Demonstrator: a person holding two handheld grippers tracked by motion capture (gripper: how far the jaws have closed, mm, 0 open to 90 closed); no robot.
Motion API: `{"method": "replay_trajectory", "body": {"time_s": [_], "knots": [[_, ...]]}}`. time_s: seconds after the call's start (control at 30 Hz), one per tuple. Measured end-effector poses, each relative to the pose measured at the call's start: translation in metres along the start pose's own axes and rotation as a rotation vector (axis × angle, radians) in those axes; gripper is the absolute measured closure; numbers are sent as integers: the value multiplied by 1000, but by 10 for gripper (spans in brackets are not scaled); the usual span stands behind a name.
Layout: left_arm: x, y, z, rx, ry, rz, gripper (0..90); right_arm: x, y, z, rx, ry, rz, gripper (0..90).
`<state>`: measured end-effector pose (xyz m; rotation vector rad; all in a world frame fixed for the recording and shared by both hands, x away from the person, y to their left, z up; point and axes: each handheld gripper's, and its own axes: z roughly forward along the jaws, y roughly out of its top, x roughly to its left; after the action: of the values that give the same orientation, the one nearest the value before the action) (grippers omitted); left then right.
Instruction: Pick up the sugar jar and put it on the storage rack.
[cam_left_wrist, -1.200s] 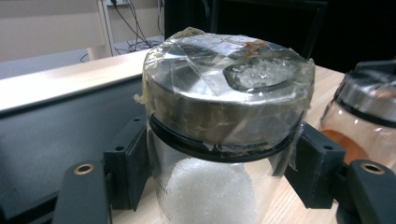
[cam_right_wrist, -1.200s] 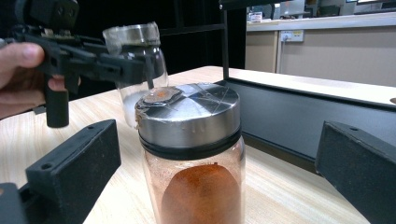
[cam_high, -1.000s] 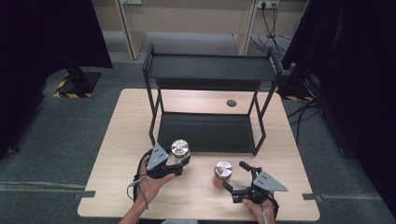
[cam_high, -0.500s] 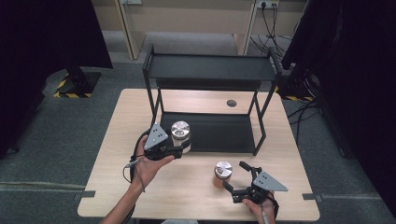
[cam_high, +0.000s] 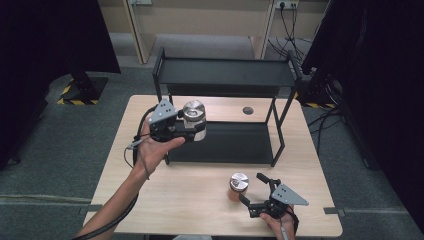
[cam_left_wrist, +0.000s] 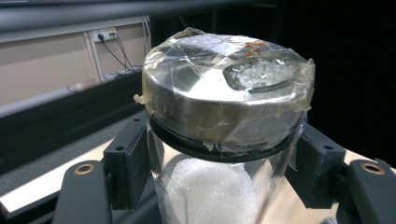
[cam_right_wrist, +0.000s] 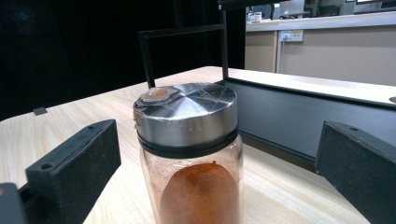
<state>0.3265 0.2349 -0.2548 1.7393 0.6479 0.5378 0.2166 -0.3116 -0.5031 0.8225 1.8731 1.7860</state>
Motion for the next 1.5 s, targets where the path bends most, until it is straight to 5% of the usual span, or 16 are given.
{"method": "replay_trajectory", "body": {"time_s": [0.4, 0.9, 1.5], "knots": [[23, 50, -8, 18, -4, -33, 309, -1, 0, 0, 1, 0, 7, 4], [29, 111, -15, 28, 54, -40, 310, -1, -1, 0, -1, -1, 7, 4], [32, 131, 26, 19, 176, -89, 309, -2, -1, -1, -4, 3, 12, 4]]}}
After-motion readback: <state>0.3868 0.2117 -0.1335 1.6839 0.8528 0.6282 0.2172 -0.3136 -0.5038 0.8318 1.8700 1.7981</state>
